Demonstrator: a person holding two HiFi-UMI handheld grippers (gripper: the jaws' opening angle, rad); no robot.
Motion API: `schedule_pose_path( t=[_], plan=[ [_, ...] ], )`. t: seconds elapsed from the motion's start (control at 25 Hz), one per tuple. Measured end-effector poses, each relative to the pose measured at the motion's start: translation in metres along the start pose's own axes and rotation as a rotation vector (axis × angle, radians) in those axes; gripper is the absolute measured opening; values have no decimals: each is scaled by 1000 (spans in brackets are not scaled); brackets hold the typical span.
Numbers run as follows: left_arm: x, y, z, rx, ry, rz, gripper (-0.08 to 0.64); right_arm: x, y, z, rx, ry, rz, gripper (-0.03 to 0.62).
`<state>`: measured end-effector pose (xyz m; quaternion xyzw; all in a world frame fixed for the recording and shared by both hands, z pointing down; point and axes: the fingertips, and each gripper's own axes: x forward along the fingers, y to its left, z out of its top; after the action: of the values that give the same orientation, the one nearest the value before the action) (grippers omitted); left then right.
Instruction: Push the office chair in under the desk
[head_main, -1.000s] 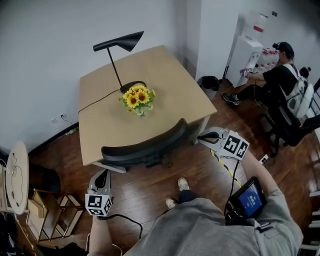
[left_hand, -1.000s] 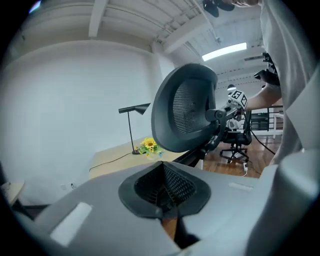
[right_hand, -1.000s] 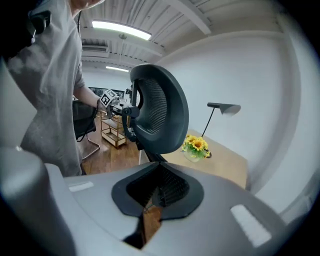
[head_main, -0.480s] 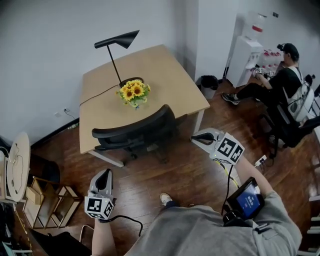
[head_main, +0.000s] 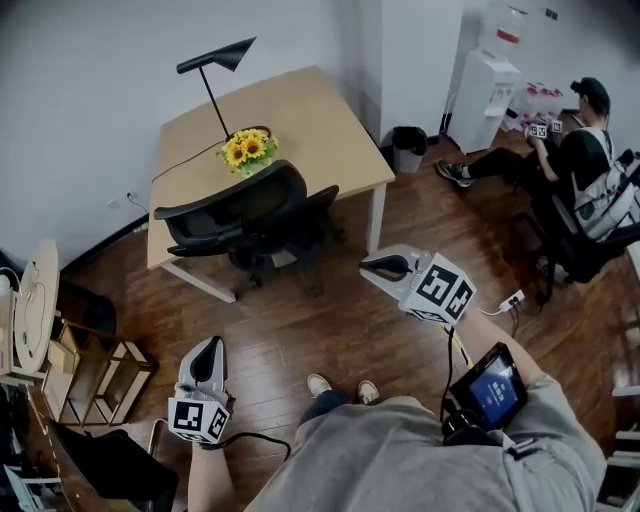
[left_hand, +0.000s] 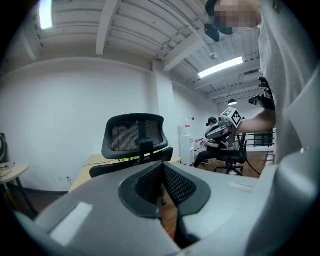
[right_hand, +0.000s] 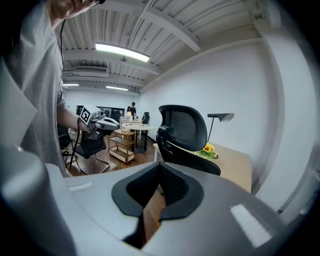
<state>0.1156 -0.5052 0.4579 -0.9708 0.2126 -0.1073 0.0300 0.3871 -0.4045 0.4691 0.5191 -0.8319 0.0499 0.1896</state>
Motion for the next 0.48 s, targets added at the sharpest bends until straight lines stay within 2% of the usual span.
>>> schedule_pose_path(
  t=[0.24, 0.48],
  plan=[
    [-15, -25, 9, -29, -24, -22, 6, -7, 41, 4, 41, -15, 30, 5],
    [-29, -34, 0, -79, -31, -53, 6, -9, 77, 7, 115, -53, 8, 5]
  ],
)
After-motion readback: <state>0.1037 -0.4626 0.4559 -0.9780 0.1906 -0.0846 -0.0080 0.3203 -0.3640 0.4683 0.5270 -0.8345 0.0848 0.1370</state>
